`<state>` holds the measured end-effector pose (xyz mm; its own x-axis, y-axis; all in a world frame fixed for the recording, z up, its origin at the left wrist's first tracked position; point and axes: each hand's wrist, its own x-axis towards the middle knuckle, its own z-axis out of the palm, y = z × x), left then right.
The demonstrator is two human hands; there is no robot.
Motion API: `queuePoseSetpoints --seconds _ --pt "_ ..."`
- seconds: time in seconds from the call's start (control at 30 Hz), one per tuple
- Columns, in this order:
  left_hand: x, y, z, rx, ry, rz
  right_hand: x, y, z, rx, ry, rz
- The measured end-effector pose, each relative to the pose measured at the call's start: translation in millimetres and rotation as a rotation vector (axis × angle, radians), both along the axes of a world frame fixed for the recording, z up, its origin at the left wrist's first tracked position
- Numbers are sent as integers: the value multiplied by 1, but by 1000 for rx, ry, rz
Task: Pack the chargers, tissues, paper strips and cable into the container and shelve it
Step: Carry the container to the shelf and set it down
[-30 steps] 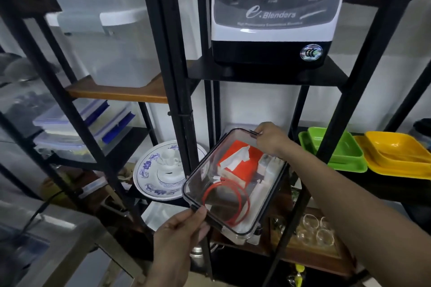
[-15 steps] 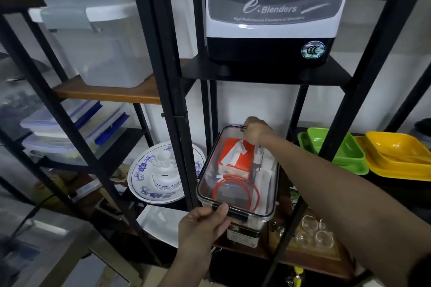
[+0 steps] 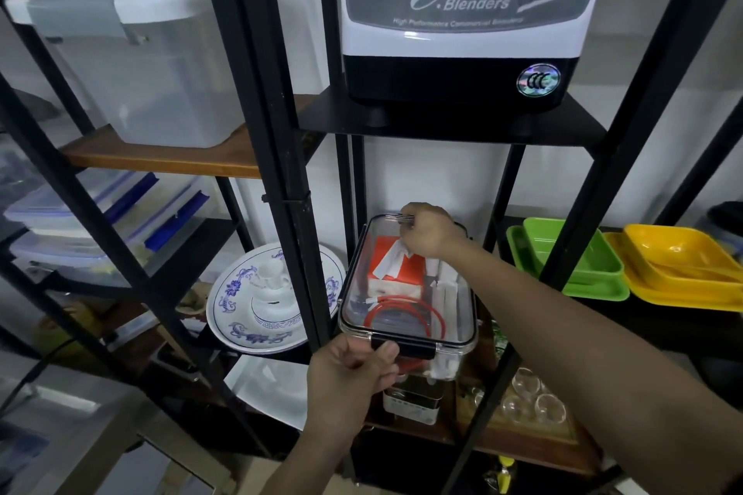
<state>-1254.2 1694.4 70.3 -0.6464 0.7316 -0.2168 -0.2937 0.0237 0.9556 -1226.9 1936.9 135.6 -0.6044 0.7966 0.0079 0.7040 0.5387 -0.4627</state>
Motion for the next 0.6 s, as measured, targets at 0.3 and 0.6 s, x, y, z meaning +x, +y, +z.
queuePoseSetpoints --seconds 0.3,0.6 --pt "-17 -8 -6 -54 1097 162 86 -102 2 133 439 108" --pt "-37 9 -11 28 1480 -121 127 -141 -51 310 242 111"
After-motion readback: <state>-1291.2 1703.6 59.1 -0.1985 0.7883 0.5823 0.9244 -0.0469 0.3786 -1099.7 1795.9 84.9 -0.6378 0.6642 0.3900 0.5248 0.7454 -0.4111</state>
